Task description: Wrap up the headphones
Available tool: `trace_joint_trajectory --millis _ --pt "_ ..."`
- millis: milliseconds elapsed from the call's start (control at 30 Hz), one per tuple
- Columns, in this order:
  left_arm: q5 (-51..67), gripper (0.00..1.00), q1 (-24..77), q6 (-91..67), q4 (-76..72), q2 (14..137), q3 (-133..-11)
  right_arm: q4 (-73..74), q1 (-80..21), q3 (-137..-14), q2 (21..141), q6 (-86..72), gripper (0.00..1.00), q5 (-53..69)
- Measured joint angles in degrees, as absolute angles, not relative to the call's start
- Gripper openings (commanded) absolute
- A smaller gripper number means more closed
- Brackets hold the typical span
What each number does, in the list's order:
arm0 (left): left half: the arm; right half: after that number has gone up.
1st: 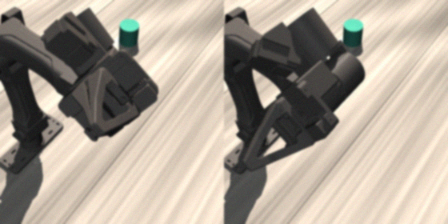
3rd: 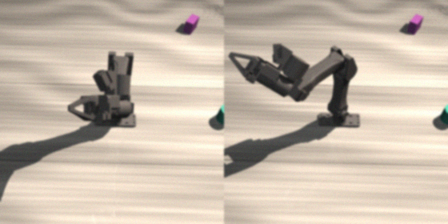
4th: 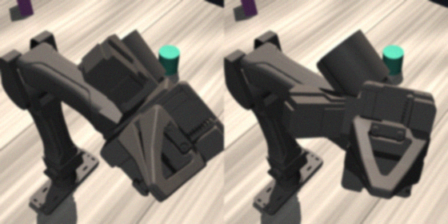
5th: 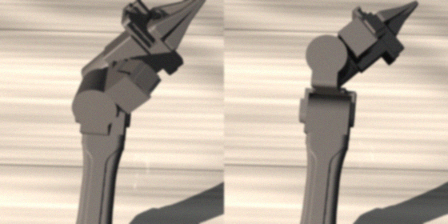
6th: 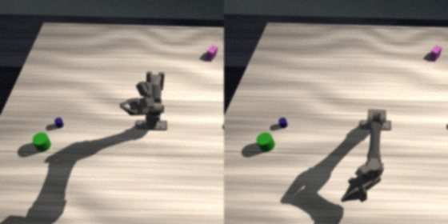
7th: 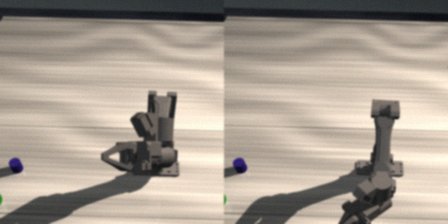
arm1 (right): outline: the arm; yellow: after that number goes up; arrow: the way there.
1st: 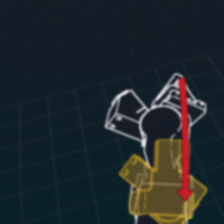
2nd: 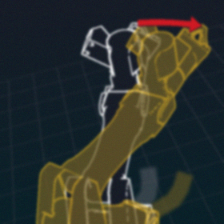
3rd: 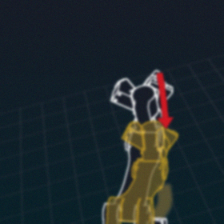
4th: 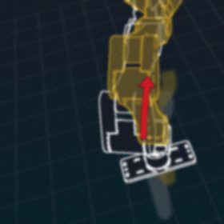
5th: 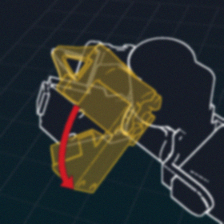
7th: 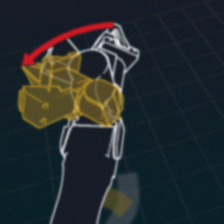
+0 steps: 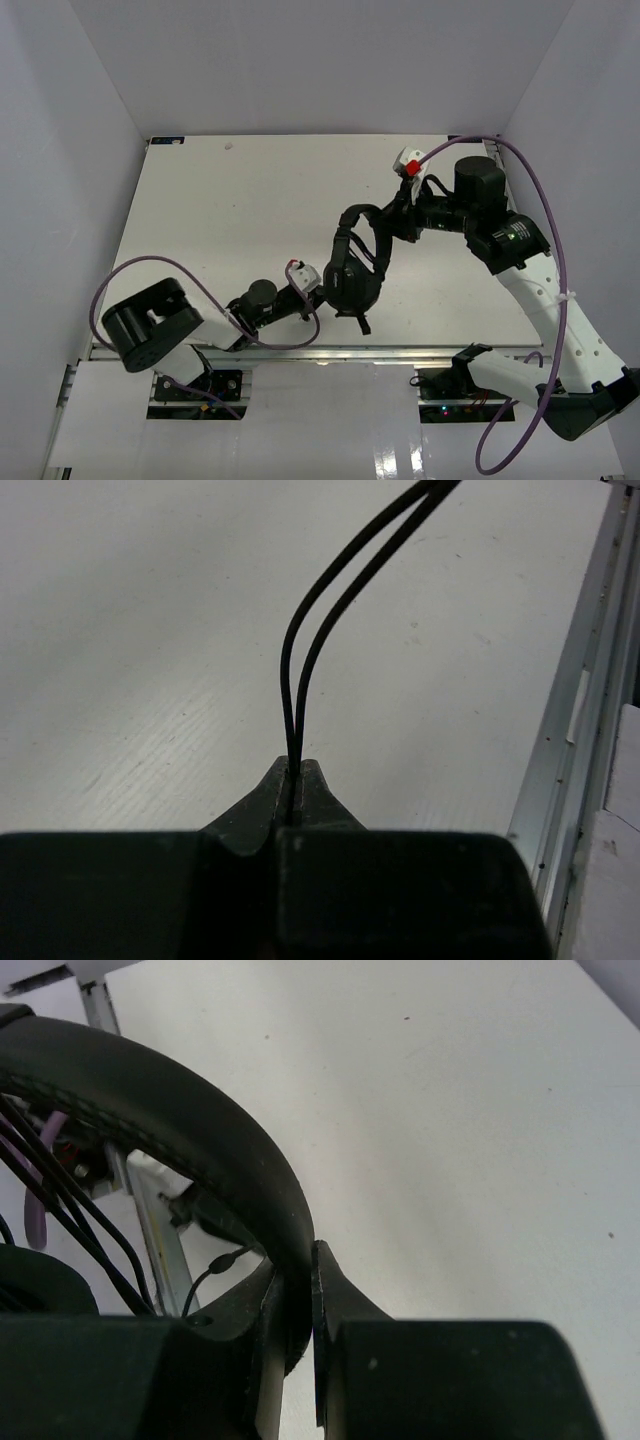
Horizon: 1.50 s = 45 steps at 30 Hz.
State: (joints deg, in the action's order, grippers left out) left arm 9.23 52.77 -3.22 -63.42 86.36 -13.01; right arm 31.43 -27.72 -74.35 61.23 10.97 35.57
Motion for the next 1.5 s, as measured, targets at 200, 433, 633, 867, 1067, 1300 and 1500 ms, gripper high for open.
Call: trace_joint_trajectory --millis 200,433,633,867,1067,1300,1500 --pt "18.00 0.02 40.51 -2.40 -47.41 73.87 -16.70 38.64 -29.83 -72.38 61.20 25.25 0.08 38.48" --pt "26.21 0.02 31.83 -1.60 -25.67 72.82 -29.26 34.43 -38.43 -59.60 63.54 31.24 0.08 19.02" --pt "29.40 0.00 26.66 -0.97 -12.40 76.09 -34.93 24.75 -38.67 -57.91 72.91 31.06 0.08 4.76" --pt "30.54 0.03 20.65 -1.44 -4.48 86.01 -41.83 19.35 -37.92 -67.09 93.09 29.57 0.08 -1.42" --pt "30.00 0.08 15.55 -2.65 -1.15 94.73 -52.94 21.31 -36.53 -84.52 111.63 27.03 0.08 0.45" --pt "29.20 0.40 11.73 -4.88 -0.81 99.60 -56.31 25.22 -36.31 -97.86 122.48 23.84 0.27 2.25" --pt "27.99 0.71 9.73 -7.63 -0.01 100.83 -55.45 26.88 -35.20 -98.16 123.77 21.55 0.86 3.54"
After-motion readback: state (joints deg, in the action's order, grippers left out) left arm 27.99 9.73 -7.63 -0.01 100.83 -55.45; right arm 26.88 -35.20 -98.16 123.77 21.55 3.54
